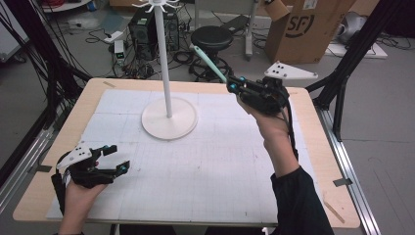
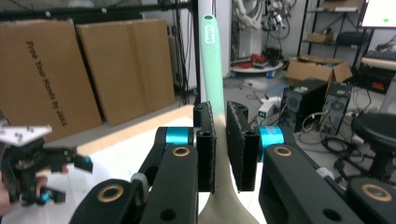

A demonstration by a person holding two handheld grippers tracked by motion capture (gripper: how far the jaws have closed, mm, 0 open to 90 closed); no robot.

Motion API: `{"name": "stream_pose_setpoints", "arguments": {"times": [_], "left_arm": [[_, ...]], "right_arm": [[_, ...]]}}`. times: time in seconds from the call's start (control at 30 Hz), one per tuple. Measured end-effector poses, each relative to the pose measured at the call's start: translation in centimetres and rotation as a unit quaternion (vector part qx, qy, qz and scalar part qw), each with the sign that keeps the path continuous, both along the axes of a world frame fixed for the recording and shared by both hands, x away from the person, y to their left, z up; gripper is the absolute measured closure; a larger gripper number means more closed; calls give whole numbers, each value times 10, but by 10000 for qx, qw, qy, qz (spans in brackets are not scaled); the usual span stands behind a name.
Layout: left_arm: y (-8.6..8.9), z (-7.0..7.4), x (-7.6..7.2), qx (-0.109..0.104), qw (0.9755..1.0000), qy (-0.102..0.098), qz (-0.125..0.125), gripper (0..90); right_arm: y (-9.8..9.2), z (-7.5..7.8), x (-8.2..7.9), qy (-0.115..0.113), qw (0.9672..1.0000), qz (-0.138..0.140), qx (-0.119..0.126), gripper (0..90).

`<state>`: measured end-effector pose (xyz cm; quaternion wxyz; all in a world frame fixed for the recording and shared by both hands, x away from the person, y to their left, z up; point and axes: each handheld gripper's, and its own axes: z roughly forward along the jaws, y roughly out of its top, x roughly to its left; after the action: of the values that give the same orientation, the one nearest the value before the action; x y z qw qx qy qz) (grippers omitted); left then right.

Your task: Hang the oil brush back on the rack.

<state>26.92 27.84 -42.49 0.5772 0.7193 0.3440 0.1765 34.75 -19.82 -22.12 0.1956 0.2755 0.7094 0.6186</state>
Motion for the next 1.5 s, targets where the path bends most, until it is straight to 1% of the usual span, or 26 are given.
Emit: {"name": "stream_pose_setpoints", "arguments": {"times": [0.2,0.3,0.47,0.9,1.0,1.2,1.5], "left_arm": [[1,0,0,-10,10000,-7,-11,173],[1,1,0,-46,10000,-19,-15,172],[1,1,0,-55,10000,-18,-25,172],[2,1,0,-99,9999,-46,-17,173],[2,1,0,-117,9999,-45,-26,173],[3,2,-1,-143,9999,-60,-23,172],[3,2,-1,-156,9999,-48,-43,172]], "right_arm": [[12,23,4,-132,9999,8,78,827],[17,32,6,-181,9997,-1,133,827],[29,43,11,-216,9997,-6,94,827],[51,56,19,-269,9995,10,181,827],[56,58,21,-271,9995,13,169,827],[64,59,23,-291,9995,-26,92,827],[67,57,26,-255,9996,-74,60,826]]}}
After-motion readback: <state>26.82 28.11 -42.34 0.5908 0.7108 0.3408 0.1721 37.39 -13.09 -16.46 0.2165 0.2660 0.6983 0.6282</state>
